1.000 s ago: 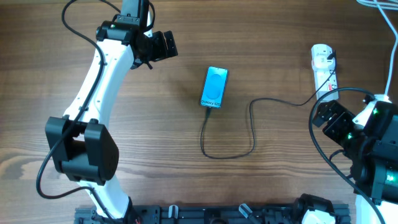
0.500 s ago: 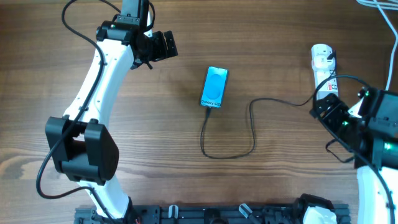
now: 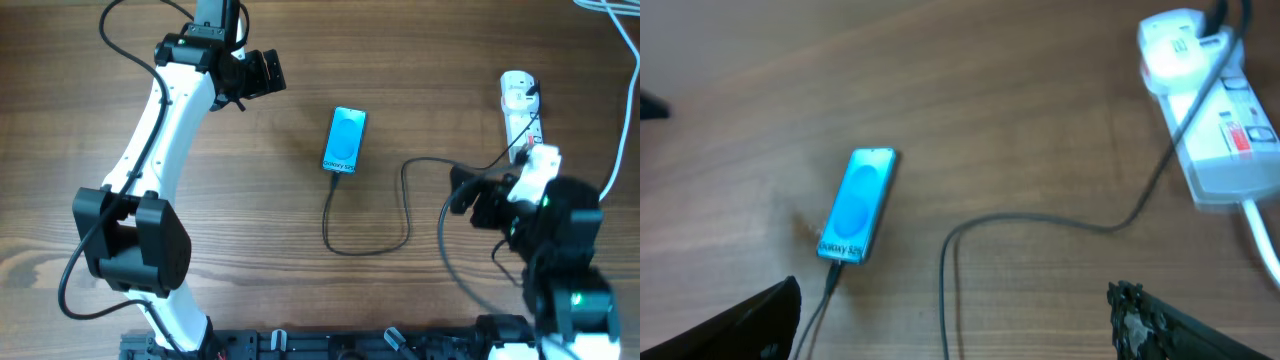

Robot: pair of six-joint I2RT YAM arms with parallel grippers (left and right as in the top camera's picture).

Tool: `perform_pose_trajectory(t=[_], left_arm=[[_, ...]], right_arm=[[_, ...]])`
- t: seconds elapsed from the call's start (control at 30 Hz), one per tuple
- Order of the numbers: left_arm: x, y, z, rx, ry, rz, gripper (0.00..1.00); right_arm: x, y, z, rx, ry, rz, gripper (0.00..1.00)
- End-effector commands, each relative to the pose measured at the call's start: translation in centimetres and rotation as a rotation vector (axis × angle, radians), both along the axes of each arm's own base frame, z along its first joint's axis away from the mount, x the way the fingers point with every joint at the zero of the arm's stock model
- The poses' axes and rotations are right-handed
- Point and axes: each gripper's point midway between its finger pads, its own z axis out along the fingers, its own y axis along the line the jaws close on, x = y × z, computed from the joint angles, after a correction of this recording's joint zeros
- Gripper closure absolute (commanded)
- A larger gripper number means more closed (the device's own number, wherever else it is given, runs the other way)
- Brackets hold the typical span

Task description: Plug charger to phone and switch on socket

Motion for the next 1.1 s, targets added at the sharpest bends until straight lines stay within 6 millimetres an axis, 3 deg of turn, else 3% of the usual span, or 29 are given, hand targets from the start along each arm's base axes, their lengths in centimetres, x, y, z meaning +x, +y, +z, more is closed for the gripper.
perform_pose_trajectory(t=[0.0, 0.33, 0.43, 0.77, 0.9, 1.07], left_arm=[[0.1, 0.2, -0.4, 0.009, 0.004, 0.0, 0.0], [0.1, 0.2, -0.4, 0.009, 0.004, 0.0, 0.0], [0.1, 0.2, -0.4, 0.009, 0.004, 0.0, 0.0], [0.1, 0.2, -0.4, 0.009, 0.004, 0.0, 0.0], [0.1, 0.2, -0.4, 0.009, 0.004, 0.0, 0.0], [0.1, 0.2, -0.4, 0.009, 0.004, 0.0, 0.0]], right_arm=[[-1.3, 0.3, 0.0, -0.075, -0.142, 0.056, 0.0], [-1.3, 0.5, 0.2, -0.126, -0.534, 0.067, 0.0], [-1.2, 0.5, -0.8, -0.152, -0.617, 0.071, 0.0], [-1.4, 0.6, -0.6, -0.184, -0.714, 0.074, 0.0], [-1.3, 0.6, -2.4, -0.228, -0.649, 0.095, 0.0], [-1.3, 0.3, -2.4, -0.233, -0.645, 0.081, 0.0]])
